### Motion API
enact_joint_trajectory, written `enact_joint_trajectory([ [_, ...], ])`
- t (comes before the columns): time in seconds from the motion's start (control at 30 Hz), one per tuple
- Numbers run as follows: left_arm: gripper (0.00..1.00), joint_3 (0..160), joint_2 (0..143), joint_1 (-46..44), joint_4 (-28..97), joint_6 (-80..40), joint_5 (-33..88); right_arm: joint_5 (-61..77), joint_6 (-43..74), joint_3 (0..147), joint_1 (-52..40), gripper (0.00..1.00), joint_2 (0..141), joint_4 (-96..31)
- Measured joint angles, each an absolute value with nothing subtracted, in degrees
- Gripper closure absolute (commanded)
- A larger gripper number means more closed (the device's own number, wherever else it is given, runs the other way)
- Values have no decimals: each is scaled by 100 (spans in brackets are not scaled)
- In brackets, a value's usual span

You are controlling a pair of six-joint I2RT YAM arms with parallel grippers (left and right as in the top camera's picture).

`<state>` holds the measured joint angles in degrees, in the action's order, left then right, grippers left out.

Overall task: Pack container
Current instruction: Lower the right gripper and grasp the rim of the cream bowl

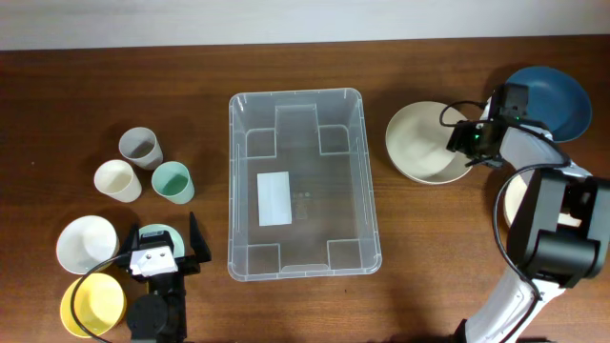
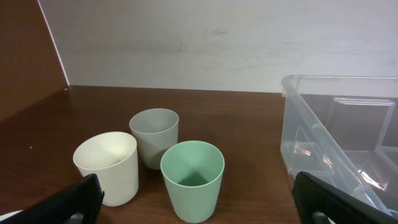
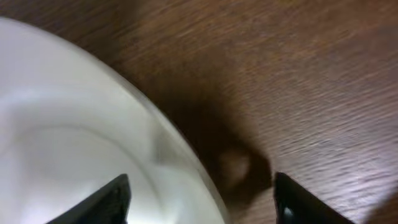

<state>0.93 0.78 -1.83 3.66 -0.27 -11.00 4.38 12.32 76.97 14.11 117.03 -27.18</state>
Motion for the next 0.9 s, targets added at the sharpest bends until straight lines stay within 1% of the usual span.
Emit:
enact_joint_trajectory([
  [0.07, 1, 93, 78, -183, 366, -30, -1100, 491, 1341, 7697, 1417, 57, 11743, -2672],
  [0.13, 1, 93, 78, -183, 366, -30, -1100, 548, 1444, 7697, 1426, 66, 11745, -2652],
  [0.2, 1, 93, 78, -183, 364, -30, -1100, 552, 1498, 7697, 1433, 72, 11745, -2655],
  [0.3, 1, 93, 78, -183, 366, -30, -1100, 569, 1511, 7697, 1448, 85, 11745, -2663],
  [0.4, 1, 93, 78, -183, 366, -30, -1100, 615, 1531, 7699, 1455, 95, 11745, -2674],
  [0.5, 1, 93, 78, -183, 366, -27, -1100, 709, 1673, 7710, 1459, 96, 11745, -2657],
  [0.9, 1, 93, 78, -183, 366, -30, -1100, 1028, 1820, 7710, 1483, 96, 11723, -2659],
])
